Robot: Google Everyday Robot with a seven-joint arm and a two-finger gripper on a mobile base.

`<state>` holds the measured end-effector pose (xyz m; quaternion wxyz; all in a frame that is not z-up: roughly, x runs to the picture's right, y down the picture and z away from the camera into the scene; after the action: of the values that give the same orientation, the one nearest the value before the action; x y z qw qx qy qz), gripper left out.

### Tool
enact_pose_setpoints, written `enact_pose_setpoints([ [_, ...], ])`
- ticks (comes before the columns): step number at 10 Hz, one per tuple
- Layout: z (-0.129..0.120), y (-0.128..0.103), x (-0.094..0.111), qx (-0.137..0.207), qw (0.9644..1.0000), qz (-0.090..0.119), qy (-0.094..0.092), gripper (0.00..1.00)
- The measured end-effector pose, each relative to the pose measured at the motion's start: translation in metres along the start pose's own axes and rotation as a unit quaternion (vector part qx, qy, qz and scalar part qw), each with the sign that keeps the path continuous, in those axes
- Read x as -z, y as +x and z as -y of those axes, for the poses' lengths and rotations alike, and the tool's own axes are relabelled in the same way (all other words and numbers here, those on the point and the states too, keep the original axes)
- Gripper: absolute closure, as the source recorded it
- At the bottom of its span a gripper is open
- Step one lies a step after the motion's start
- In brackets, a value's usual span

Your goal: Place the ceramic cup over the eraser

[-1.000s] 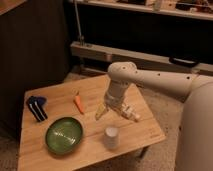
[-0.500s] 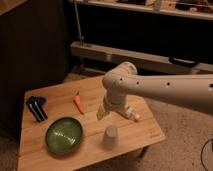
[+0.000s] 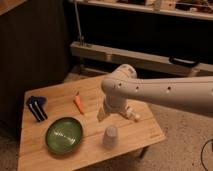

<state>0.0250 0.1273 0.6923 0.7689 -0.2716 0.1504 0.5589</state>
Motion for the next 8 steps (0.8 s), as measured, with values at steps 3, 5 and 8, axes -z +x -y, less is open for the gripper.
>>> enact_pose_setpoints([
  [3, 0.004, 0.010, -0.028, 0.002, 0.9988, -0.047, -0.013, 0.26],
  [5, 0.007, 0.024, -0.034, -0.007, 0.9973, -0.071, -0.020, 0.26],
  [8, 0.000, 0.055, -0.038, -0.011, 0.9952, -0.090, -0.037, 0.26],
])
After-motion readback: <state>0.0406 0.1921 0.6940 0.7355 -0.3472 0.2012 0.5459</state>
